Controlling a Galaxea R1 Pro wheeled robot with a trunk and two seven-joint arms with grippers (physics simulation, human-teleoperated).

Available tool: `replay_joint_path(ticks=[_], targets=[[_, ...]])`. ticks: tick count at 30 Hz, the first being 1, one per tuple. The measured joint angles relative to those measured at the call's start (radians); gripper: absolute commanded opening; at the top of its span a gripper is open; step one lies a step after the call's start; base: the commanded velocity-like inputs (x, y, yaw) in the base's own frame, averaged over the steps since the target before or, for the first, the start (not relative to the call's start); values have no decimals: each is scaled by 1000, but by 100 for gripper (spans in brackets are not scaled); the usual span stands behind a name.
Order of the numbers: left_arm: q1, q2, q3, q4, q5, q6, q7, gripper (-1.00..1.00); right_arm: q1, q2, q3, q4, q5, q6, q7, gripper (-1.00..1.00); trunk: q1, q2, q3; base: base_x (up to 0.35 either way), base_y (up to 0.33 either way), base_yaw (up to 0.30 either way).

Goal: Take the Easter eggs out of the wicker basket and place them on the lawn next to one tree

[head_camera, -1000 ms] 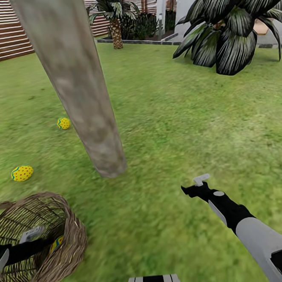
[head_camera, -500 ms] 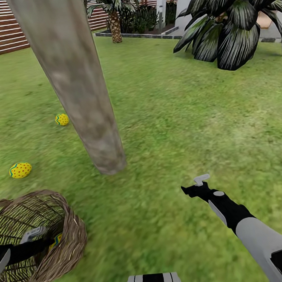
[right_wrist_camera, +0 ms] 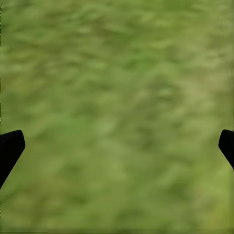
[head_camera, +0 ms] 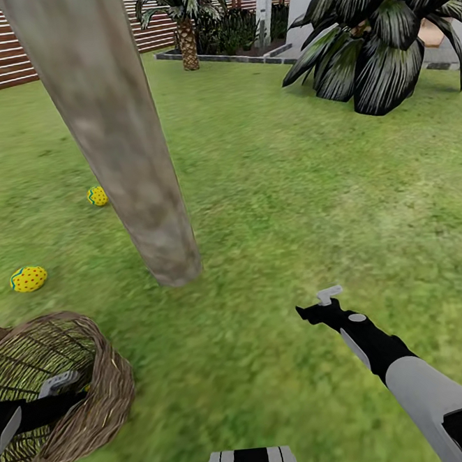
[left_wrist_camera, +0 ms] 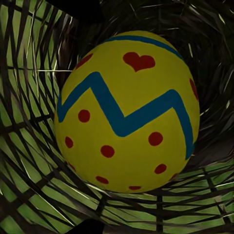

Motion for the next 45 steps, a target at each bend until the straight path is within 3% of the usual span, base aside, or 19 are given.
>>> replay_joint_path(ticks=[6, 12, 24, 30, 37, 45], targets=[[0, -3, 0, 1, 0, -1, 0, 100, 0, 0, 28, 1, -1, 0, -2, 100, 0, 0, 0, 0, 0, 0], [0, -4, 0, 1, 0, 1, 1, 100, 0, 0, 30, 1, -1, 0, -2, 100, 2, -1, -19, 0, 0, 0], [0, 1, 23, 0, 16, 6, 0, 100, 0, 3, 30, 1, -1, 0, -2, 100, 2, -1, -19, 92, 20, 0], [0, 1, 27, 1, 49, 5, -2, 100, 0, 4, 30, 1, -1, 0, -2, 100, 2, -1, -19, 4, 1, 0], [0, 2, 27, 1, 51, -2, -1, 100, 0, 3, 30, 1, -1, 0, -1, 100, 2, -1, -19, 0, 0, 0], [0, 2, 27, 1, 51, -4, 0, 100, 0, 3, 30, 1, -1, 0, -1, 100, 6, -3, -50, 0, 0, 0]])
